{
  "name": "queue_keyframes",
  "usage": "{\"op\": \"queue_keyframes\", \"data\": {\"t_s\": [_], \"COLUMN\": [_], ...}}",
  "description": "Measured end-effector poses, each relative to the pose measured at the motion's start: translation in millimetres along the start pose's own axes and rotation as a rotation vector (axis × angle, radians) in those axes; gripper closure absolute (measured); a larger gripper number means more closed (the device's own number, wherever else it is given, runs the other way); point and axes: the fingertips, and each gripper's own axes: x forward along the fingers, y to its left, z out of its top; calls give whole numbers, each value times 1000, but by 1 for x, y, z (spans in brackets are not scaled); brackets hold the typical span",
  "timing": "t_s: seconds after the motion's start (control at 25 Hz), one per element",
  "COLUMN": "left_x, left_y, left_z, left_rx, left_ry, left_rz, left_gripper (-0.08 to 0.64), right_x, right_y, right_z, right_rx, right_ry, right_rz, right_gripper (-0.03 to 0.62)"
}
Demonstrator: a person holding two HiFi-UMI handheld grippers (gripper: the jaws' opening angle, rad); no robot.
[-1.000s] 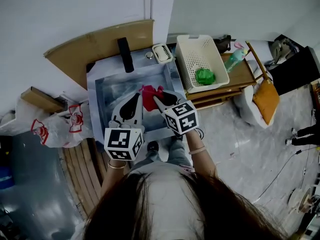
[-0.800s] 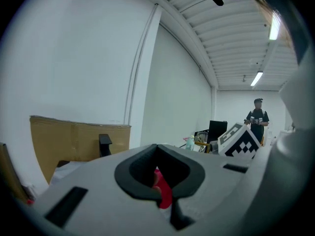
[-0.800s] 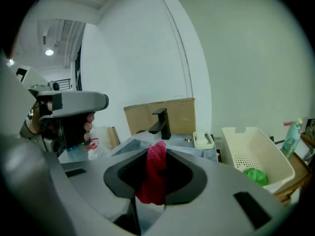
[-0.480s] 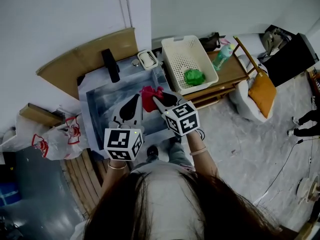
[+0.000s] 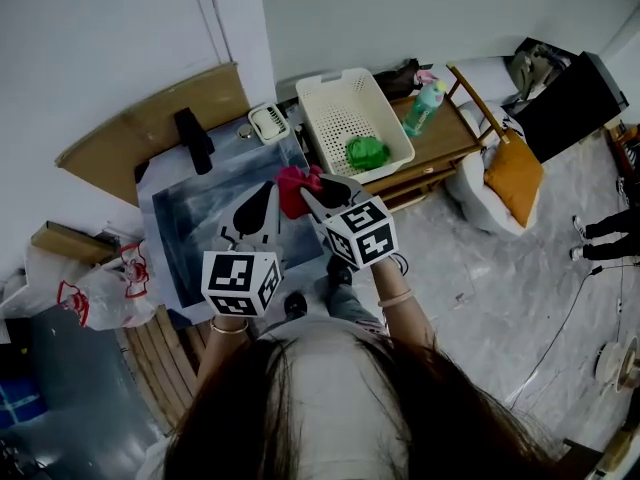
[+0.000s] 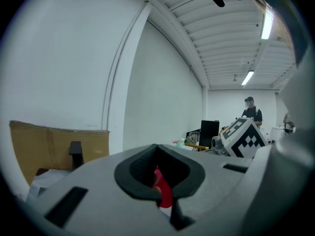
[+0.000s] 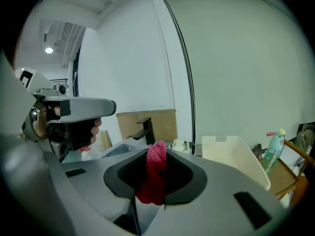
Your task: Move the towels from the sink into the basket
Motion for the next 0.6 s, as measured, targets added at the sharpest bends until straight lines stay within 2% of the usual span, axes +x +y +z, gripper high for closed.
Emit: {"op": "queue_keyframes", "data": {"t_s": [0.6], "left_x": [55], "left_y": [-43], "left_z": [4], "left_rx": [-3], "left_ry": [8], "left_rz": [1], "left_gripper": [557], "right_x": [-29], "right_y": [-77], "right_z": [4], "right_rx": [-72], "right_ry": [9], "right_rz": [-19], "right_gripper": [482]}}
